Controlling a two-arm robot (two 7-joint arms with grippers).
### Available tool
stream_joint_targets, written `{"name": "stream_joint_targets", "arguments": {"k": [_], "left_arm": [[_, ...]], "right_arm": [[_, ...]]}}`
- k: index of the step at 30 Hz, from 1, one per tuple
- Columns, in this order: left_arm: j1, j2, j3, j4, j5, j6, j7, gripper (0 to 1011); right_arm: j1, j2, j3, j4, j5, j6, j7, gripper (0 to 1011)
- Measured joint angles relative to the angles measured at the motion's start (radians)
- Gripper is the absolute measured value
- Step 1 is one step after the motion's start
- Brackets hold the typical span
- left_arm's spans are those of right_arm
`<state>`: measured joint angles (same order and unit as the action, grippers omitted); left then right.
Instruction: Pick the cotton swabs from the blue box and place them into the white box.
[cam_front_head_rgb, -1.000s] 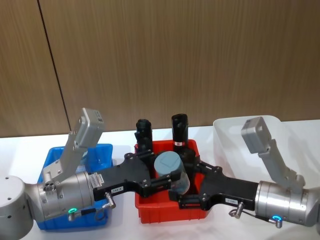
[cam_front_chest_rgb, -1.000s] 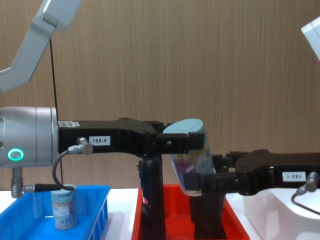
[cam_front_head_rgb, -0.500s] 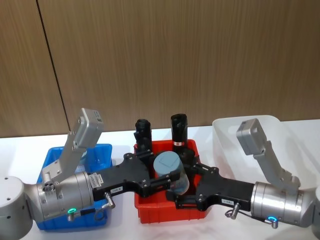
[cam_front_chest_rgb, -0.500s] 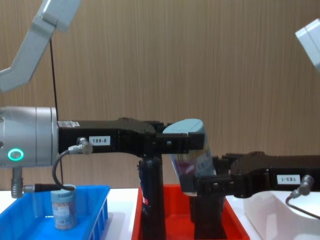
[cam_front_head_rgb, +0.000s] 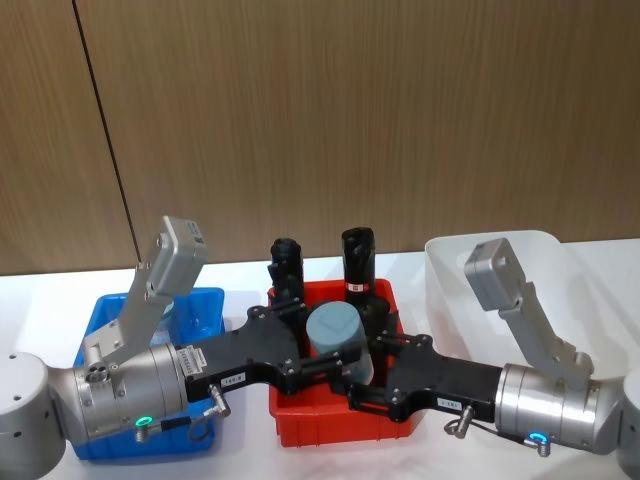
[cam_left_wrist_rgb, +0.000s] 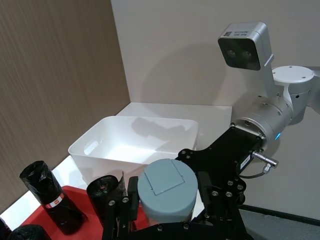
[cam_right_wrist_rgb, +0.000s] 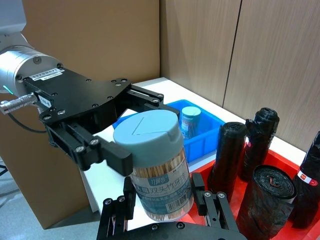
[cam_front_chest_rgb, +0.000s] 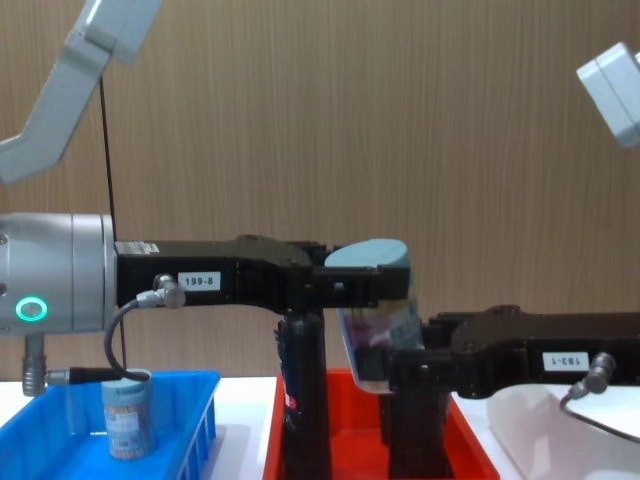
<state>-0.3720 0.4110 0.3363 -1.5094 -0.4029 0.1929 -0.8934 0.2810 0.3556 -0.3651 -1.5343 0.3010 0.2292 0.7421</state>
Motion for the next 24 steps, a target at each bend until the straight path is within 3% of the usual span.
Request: {"name": "stream_joint_targets", "arguments": {"k": [11,24], "left_arm": [[0.000,0.000,0.000,0.000,0.000,0.000,0.000,1003],[0.000,0.000,0.000,0.000,0.000,0.000,0.000,1004]], "right_arm": [[0.003,0.003,-0.005,-0.002,0.009,0.003,-0.005,667],[-0.004,0.021,0.002,-0.009,0.034,0.000,-0.023,665]]}}
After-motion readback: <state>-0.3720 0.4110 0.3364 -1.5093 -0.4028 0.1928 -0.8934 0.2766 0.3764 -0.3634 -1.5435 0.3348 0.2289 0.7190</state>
